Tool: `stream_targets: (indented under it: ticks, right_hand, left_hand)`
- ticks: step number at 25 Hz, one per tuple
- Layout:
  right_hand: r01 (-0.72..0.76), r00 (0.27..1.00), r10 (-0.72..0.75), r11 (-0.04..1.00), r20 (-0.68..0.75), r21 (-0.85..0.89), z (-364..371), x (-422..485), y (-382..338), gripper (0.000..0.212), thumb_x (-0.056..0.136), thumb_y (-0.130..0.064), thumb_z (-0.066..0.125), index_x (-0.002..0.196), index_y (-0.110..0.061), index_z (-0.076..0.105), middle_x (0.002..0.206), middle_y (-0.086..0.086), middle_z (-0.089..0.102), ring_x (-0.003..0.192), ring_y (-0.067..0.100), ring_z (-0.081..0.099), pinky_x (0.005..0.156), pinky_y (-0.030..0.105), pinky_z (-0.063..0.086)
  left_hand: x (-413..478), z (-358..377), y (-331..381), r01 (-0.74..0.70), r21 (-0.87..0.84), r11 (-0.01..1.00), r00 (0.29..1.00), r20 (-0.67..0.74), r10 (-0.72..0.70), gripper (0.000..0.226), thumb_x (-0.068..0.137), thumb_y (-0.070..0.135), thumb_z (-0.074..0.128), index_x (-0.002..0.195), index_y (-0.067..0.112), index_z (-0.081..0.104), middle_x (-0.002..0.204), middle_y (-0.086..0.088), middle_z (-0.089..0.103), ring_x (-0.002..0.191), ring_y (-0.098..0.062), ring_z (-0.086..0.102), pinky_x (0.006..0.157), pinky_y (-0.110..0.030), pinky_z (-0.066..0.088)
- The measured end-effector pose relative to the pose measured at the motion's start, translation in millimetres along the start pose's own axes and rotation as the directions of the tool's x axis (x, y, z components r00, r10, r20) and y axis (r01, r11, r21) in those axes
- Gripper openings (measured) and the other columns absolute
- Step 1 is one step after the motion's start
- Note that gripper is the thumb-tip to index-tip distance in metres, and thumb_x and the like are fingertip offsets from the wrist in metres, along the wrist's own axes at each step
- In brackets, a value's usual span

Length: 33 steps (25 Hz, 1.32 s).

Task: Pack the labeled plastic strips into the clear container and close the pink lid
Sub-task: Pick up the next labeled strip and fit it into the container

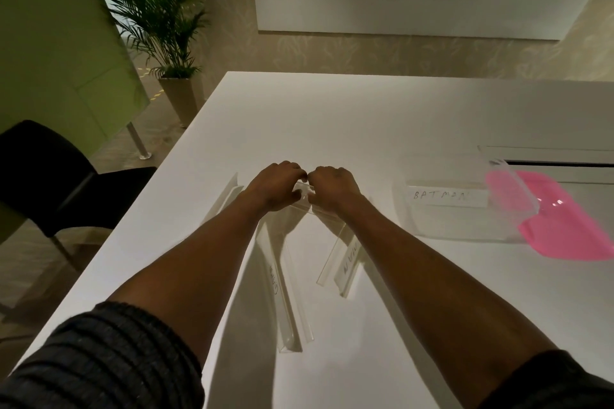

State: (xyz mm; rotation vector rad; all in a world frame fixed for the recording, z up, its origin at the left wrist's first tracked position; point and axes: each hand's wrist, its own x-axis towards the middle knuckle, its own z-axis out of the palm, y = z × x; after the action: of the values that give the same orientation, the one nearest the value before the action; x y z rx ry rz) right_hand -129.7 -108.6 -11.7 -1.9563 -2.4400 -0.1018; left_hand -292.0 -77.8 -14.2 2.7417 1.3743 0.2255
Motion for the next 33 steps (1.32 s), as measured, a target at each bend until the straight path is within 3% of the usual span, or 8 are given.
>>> stream_targets:
  ticks: [4, 8, 15, 18, 22, 26, 29, 33]
  right_hand:
    - [-0.056, 0.998, 0.055, 0.998, -0.018, -0.037, 3, -3, -2, 0.017, 0.092, -0.011, 0.058, 0.101, -0.018, 0.070, 0.094, 0.002, 0.073, 0.090, 0.026, 0.072, 0.070, 0.030, 0.039]
    - [-0.046, 0.995, 0.040, 0.997, -0.091, -0.064, -6, -4, 4, 0.015, 0.097, -0.014, 0.058, 0.099, -0.020, 0.072, 0.094, 0.000, 0.072, 0.090, 0.025, 0.072, 0.070, 0.030, 0.040]
    - [-0.002, 0.948, 0.090, 0.961, -0.304, 0.278, -60, -19, 21, 0.020, 0.100, -0.031, 0.057, 0.104, -0.022, 0.075, 0.103, -0.003, 0.074, 0.099, 0.021, 0.067, 0.085, 0.038, 0.054]
    - [0.145, 0.854, 0.160, 0.841, -0.495, 0.521, -83, -37, 27, 0.023, 0.102, -0.038, 0.060, 0.107, -0.019, 0.073, 0.107, -0.004, 0.074, 0.099, 0.014, 0.066, 0.087, 0.032, 0.052]
    - [0.270, 0.667, 0.491, 0.541, -0.560, 0.796, -101, -53, 37, 0.023, 0.104, -0.025, 0.058, 0.096, -0.010, 0.072, 0.098, -0.001, 0.075, 0.092, 0.017, 0.070, 0.085, 0.040, 0.059]
    - [0.124, 0.719, 0.644, 0.252, -0.262, 0.960, -84, -69, 53, 0.032, 0.106, -0.035, 0.052, 0.098, -0.012, 0.073, 0.098, -0.001, 0.076, 0.096, 0.022, 0.072, 0.094, 0.050, 0.058]
    - [0.055, 0.776, 0.617, 0.140, -0.131, 0.989, -67, -79, 57, 0.030, 0.102, -0.046, 0.055, 0.101, -0.020, 0.070, 0.106, -0.002, 0.074, 0.105, 0.023, 0.070, 0.100, 0.051, 0.055]
    - [0.061, 0.840, 0.541, -0.010, -0.046, 0.998, -59, -88, 59, 0.017, 0.100, -0.050, 0.059, 0.102, -0.035, 0.064, 0.118, -0.005, 0.070, 0.116, 0.020, 0.066, 0.107, 0.045, 0.053]
  left_hand:
    - [4, 8, 1, 0.030, -0.016, 0.999, 1.000, -0.002, -0.030, 0.034, 0.099, 0.020, 0.056, 0.130, 0.026, 0.068, 0.124, -0.002, 0.070, 0.115, -0.026, 0.063, 0.089, -0.038, 0.051]
    - [7, -1, 1, 0.037, 0.011, 0.999, 0.998, -0.060, -0.036, 0.025, 0.103, 0.023, 0.053, 0.116, 0.026, 0.075, 0.110, 0.001, 0.076, 0.101, -0.026, 0.068, 0.077, -0.035, 0.053]
    - [7, -40, 0, 0.063, -0.151, 0.987, 0.964, -0.248, -0.099, 0.020, 0.096, 0.005, 0.052, 0.096, 0.011, 0.071, 0.089, -0.007, 0.070, 0.082, -0.030, 0.063, 0.072, -0.044, 0.053]
    - [4, -44, 4, 0.053, -0.262, 0.964, 0.922, -0.359, -0.148, 0.015, 0.100, 0.006, 0.053, 0.089, 0.006, 0.064, 0.085, -0.008, 0.066, 0.078, -0.030, 0.060, 0.072, -0.044, 0.052]
    - [-4, -47, 19, 0.012, -0.433, 0.901, 0.839, -0.487, -0.245, 0.010, 0.096, 0.006, 0.065, 0.089, 0.009, 0.072, 0.086, 0.006, 0.070, 0.080, -0.009, 0.057, 0.070, -0.009, 0.039]
    - [-12, -48, 42, -0.049, -0.791, 0.610, 0.832, -0.371, -0.414, 0.019, 0.092, 0.002, 0.064, 0.088, 0.017, 0.075, 0.090, 0.007, 0.078, 0.082, 0.002, 0.068, 0.074, -0.009, 0.049]
    - [-13, -50, 64, -0.086, -0.926, 0.367, 0.844, -0.264, -0.467, 0.031, 0.087, -0.013, 0.057, 0.103, 0.006, 0.076, 0.099, -0.005, 0.080, 0.093, -0.021, 0.075, 0.086, -0.036, 0.061]
    - [-9, -51, 96, -0.226, -0.972, 0.060, 0.843, -0.226, -0.488, 0.024, 0.092, -0.018, 0.058, 0.116, -0.016, 0.060, 0.110, -0.027, 0.069, 0.106, -0.042, 0.066, 0.102, -0.054, 0.054]
